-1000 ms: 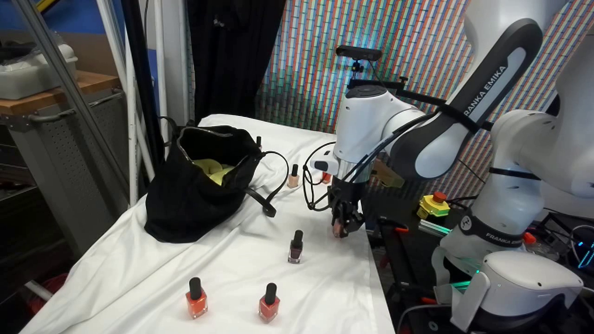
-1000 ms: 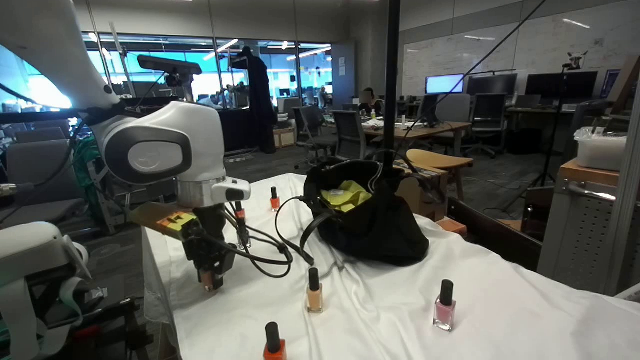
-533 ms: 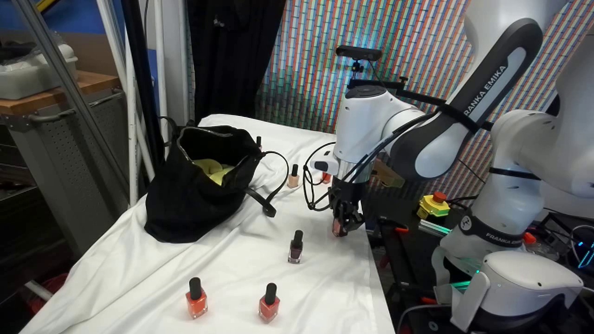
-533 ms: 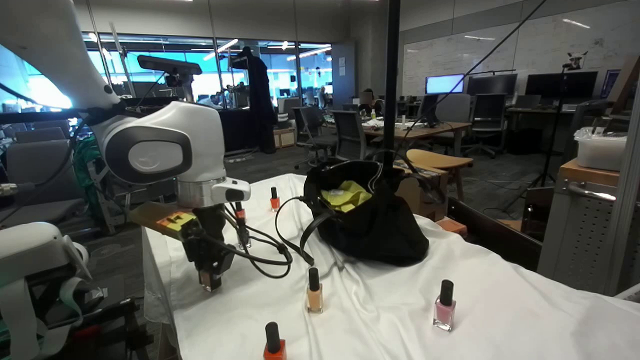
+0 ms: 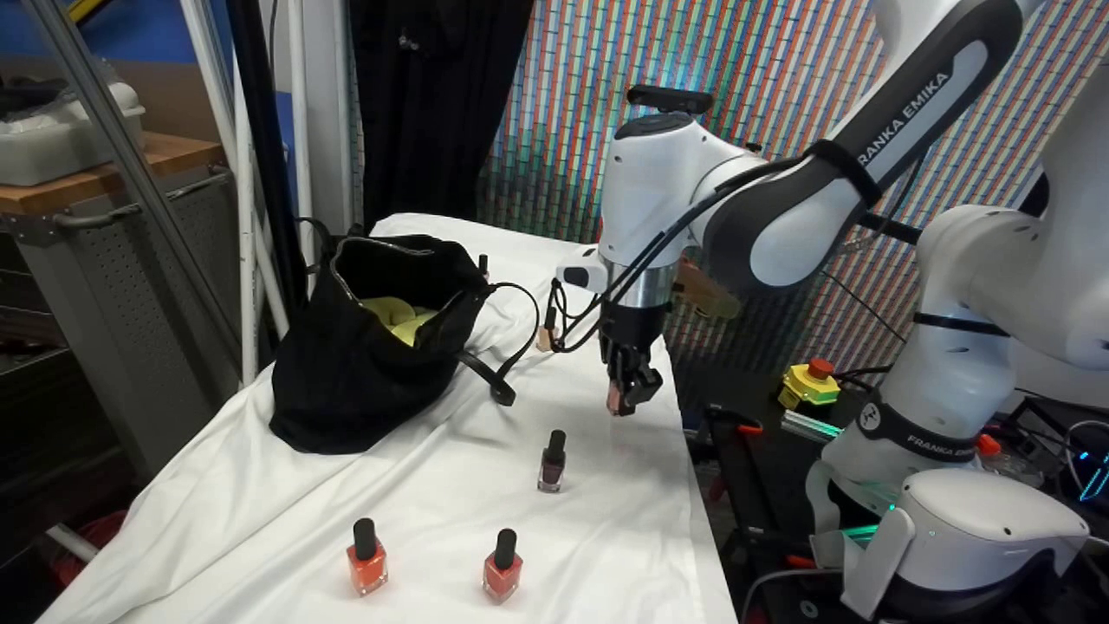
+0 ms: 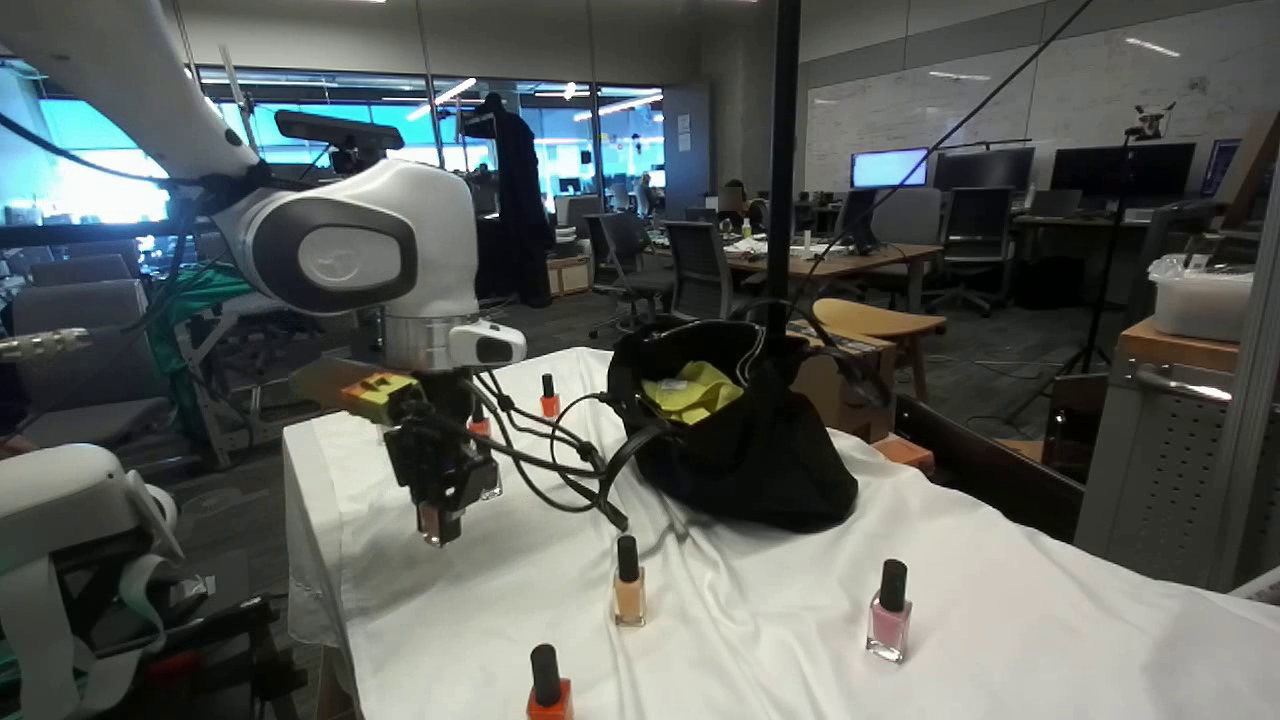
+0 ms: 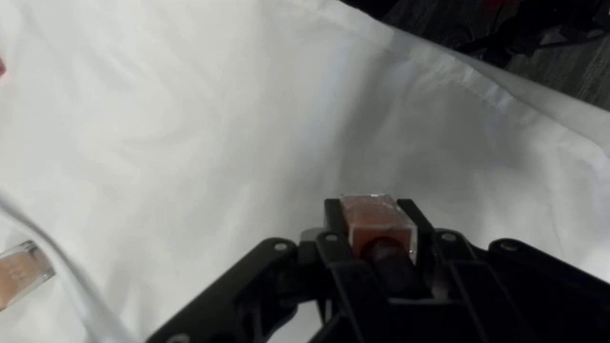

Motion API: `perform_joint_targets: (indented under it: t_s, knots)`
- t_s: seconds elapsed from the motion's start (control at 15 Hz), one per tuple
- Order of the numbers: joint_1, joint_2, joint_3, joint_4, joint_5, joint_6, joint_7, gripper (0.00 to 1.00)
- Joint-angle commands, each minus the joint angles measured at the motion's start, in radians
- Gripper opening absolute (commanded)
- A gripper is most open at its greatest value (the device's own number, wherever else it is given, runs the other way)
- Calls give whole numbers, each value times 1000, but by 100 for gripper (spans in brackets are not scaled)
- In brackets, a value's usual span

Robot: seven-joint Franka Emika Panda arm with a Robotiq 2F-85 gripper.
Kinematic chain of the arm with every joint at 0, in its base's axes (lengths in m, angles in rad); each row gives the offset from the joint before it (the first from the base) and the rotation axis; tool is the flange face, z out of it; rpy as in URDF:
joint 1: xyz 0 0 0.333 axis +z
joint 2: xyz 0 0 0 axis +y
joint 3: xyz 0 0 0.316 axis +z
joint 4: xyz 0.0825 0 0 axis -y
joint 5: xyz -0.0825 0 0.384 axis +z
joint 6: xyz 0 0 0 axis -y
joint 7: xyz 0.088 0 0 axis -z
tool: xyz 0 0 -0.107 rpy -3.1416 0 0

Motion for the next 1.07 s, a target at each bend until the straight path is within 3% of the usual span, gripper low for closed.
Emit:
perform_joint_targets:
  t_s: [0.0,0.47,1.0]
  knots:
    - [-18,-6,7,120,-31,-94,74,15]
    - [-48,44,-6,365,-48,-192,70,15]
    - [-63,207,-8,642,-33,-116,104,15]
